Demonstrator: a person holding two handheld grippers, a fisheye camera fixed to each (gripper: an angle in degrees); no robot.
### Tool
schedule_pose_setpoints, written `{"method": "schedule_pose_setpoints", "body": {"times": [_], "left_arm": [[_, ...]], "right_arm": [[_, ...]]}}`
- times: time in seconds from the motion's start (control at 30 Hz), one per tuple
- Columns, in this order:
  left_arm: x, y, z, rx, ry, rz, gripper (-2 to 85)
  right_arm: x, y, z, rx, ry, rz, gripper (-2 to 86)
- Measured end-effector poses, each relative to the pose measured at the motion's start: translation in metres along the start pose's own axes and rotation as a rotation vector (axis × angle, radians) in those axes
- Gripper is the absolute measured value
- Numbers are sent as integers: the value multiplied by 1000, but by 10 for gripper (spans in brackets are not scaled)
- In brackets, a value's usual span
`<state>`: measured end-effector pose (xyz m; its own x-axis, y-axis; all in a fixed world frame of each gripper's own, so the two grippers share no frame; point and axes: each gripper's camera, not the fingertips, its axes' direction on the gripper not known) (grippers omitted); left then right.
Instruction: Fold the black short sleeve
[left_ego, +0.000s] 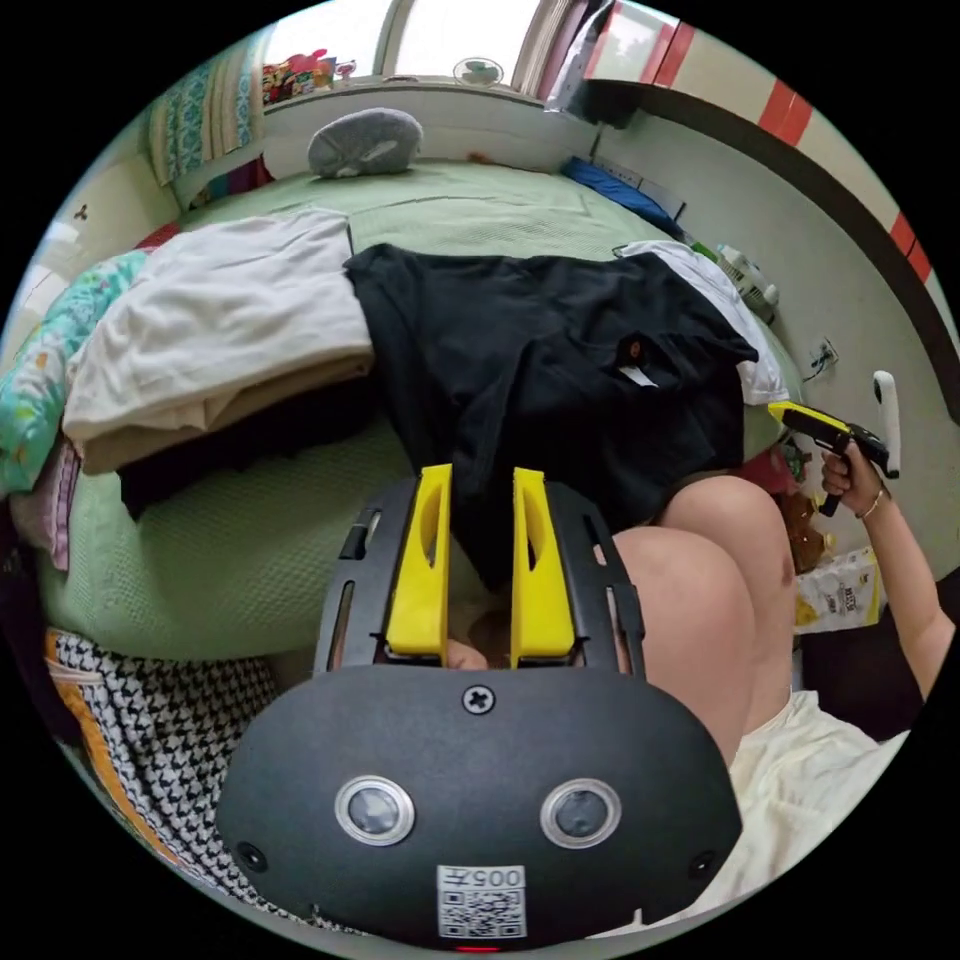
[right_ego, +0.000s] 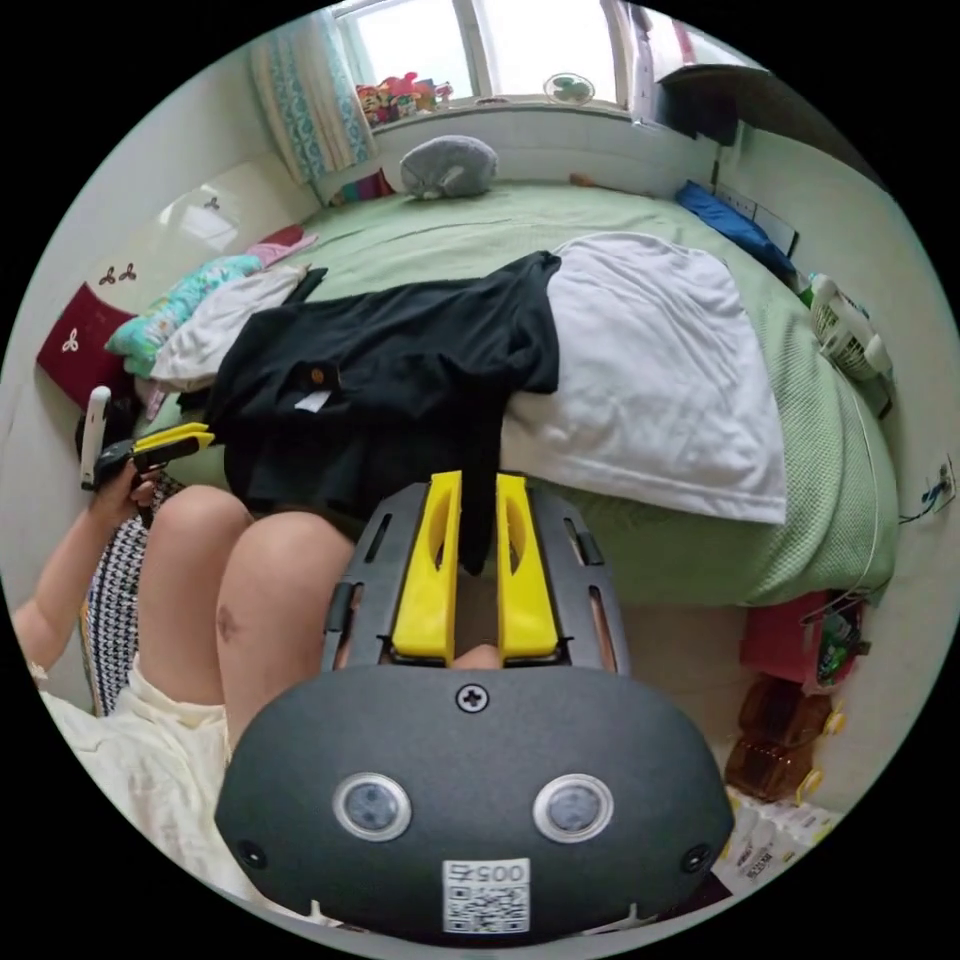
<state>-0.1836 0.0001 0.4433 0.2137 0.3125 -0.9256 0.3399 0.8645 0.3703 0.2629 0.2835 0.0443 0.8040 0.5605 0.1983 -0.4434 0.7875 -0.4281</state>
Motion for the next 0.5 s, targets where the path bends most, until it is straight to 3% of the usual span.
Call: {"method": "schedule_pose_setpoints", "body": {"times": [0.5], "left_arm": [[-59, 121, 4, 9, 47, -191, 129]], "right_arm": [[-16, 24, 39, -117, 32, 72, 71]]}}
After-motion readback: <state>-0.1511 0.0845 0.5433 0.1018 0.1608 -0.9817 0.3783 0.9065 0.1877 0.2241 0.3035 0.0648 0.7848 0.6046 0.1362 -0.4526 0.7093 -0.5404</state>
